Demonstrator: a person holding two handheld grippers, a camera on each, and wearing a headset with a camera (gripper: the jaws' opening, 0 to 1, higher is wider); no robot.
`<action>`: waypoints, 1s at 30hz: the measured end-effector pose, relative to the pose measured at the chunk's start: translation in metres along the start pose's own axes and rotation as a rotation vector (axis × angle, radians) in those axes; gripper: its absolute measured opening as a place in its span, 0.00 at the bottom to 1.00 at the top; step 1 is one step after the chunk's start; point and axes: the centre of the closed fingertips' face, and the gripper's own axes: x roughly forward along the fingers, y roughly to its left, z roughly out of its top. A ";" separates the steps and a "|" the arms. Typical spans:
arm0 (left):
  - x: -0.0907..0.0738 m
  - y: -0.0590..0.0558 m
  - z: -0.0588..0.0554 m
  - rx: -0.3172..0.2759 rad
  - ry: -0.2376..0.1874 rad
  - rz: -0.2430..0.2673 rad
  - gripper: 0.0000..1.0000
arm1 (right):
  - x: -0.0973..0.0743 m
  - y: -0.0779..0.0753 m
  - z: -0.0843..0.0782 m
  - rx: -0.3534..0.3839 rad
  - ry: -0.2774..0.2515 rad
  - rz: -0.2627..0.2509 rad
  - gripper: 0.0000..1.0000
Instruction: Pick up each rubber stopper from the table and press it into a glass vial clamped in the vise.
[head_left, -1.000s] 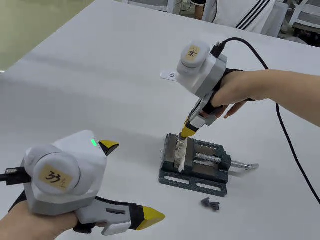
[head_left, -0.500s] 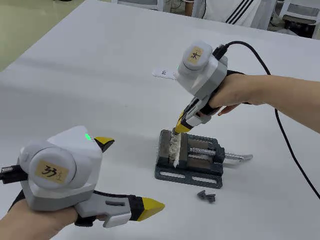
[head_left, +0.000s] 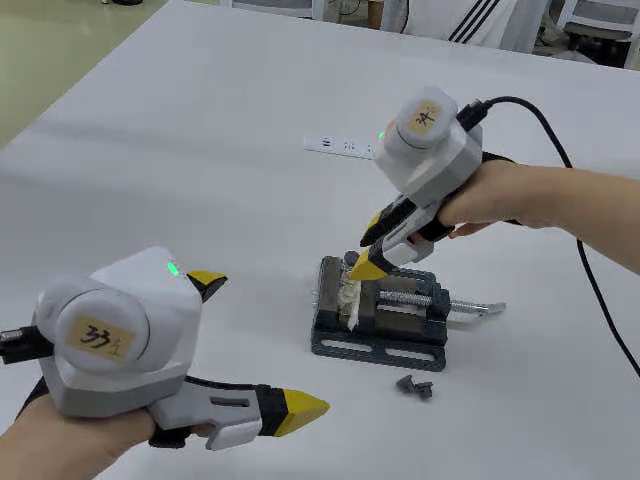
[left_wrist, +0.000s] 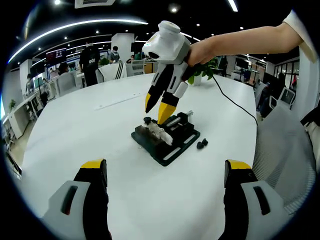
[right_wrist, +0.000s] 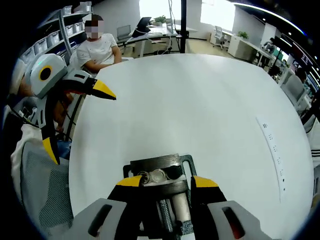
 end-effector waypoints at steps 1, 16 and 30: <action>0.000 0.000 0.000 0.000 0.000 0.000 0.97 | -0.001 0.001 -0.001 -0.004 -0.012 -0.003 0.39; -0.004 0.001 -0.002 -0.012 0.007 0.001 0.97 | -0.024 0.030 -0.042 0.017 -0.060 -0.018 0.49; -0.001 -0.006 0.001 -0.011 0.013 -0.013 0.97 | -0.044 0.056 -0.070 0.083 -0.105 -0.031 0.40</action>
